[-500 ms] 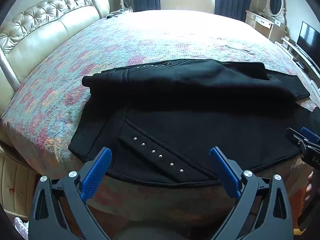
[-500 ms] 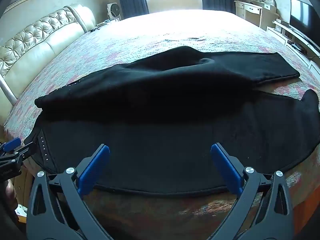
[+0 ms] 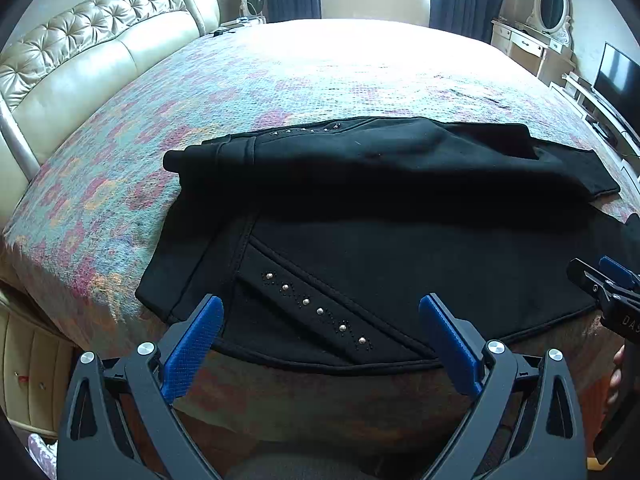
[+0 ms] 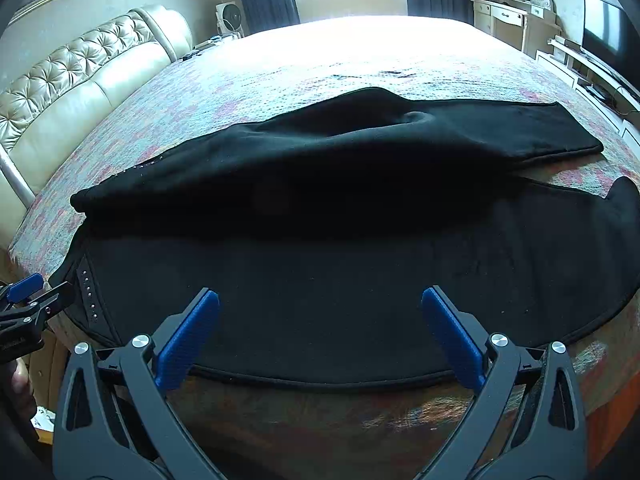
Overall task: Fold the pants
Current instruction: 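Position both grippers over the black trousers lying on the bed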
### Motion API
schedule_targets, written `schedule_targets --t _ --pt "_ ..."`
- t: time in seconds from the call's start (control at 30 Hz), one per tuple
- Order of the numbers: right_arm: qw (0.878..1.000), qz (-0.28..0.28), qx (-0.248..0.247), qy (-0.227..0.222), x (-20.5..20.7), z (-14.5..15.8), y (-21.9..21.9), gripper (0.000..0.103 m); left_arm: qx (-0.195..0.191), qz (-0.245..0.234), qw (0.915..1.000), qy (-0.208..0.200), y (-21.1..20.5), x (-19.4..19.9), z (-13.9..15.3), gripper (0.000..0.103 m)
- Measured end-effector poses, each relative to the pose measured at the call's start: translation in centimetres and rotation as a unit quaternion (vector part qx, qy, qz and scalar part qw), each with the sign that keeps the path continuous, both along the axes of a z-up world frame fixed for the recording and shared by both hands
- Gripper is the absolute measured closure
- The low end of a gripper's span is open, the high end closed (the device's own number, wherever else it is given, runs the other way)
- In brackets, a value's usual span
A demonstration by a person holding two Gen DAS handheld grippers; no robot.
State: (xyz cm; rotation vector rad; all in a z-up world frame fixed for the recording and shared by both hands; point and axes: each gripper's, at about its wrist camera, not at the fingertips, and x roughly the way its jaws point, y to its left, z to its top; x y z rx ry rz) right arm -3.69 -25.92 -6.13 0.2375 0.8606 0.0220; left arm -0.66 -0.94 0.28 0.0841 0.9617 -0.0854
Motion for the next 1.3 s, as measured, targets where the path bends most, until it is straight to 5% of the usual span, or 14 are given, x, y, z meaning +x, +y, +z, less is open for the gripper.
schedule_targets --t 1.1,1.3 --pt "1.000 0.010 -0.002 0.013 0.0 -0.5 0.7 0.002 0.001 -0.005 1.0000 0.005 -0.1 0.0 -0.2 0.006" --pt "1.000 0.016 0.000 0.024 0.0 -0.3 0.7 0.002 -0.075 -0.045 0.9950 0.049 0.8 0.9 0.2 0.006"
